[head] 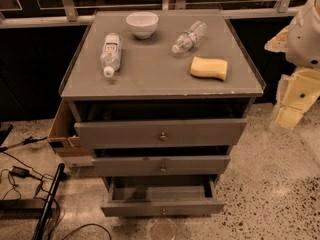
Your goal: Close bottom drawer
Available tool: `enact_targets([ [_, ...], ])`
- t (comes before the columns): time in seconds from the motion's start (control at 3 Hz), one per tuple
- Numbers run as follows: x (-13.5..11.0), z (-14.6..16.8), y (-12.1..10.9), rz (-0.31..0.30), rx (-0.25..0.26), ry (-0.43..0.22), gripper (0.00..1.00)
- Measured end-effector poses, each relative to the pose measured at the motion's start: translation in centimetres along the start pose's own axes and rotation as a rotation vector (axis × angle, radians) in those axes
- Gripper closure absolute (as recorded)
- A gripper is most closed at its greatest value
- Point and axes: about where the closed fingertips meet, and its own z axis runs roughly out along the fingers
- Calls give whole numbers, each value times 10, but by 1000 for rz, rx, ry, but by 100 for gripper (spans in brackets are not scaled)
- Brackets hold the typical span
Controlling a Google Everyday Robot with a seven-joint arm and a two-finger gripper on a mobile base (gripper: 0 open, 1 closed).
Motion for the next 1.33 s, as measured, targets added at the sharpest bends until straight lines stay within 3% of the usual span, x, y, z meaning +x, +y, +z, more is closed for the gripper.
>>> enact_targets([
  [0.33, 0, 0, 0, 0, 0, 0, 0],
  [0.67, 0, 0, 0, 0, 0, 0, 14],
  [1.0, 7, 19, 7, 9, -3, -13, 38],
  [1.33, 40, 88, 30, 56, -42, -57, 61],
])
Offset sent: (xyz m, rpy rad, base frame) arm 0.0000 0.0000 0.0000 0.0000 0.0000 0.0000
